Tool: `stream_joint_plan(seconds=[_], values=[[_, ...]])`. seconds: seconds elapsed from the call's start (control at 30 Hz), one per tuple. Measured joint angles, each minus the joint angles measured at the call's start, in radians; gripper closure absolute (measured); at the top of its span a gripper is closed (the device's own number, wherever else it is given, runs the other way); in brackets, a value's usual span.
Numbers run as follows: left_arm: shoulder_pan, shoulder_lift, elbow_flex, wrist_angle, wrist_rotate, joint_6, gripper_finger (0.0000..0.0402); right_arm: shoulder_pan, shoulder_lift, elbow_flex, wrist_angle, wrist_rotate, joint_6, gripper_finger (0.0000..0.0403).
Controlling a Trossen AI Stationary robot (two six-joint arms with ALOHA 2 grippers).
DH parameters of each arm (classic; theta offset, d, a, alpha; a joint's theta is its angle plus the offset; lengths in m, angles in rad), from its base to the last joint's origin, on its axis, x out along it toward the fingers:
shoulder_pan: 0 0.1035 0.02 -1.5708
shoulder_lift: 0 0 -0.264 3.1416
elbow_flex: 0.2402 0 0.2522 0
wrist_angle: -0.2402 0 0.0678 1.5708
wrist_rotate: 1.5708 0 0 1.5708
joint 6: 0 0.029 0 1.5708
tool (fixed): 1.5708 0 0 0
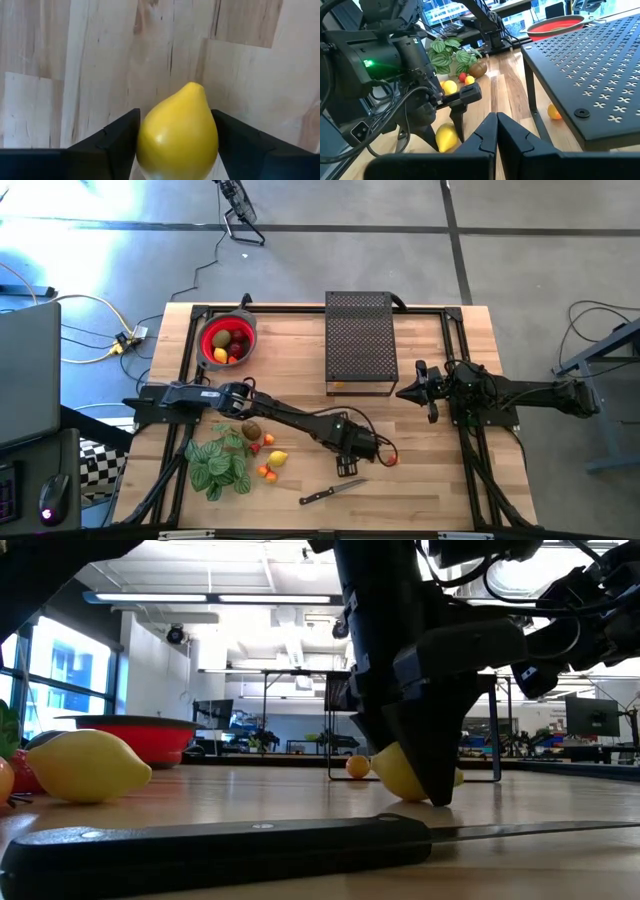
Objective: Pick & Place Fruit
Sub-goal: Put the top yellow lemon into the strainer bowl
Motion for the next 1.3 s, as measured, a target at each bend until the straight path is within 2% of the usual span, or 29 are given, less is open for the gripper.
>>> stream_joint_plan(seconds=[0.37, 0.63, 0.97, 1.3], values=[[0.000, 0.001, 0.000, 0.000, 0.015, -0.021, 0.0193, 0.000, 0.000, 0.000, 0.000, 0.000, 0.000, 0.0401], [0.000, 0.002, 0.000, -0.002, 0.015, -0.047, 0.0193, 0.000, 0.000, 0.000, 0.000, 0.000, 0.000, 0.0401], [0.000, 0.002, 0.000, -0.004, 0.014, -0.168, 0.0193, 0.000, 0.000, 0.000, 0.000, -0.003, 0.000, 0.0401], [0.000, -0.043, -0.005, -0.036, 0.017, -0.162, 0.0194, 0.000, 0.000, 0.000, -0.002, -0.003, -0.001, 0.0401]])
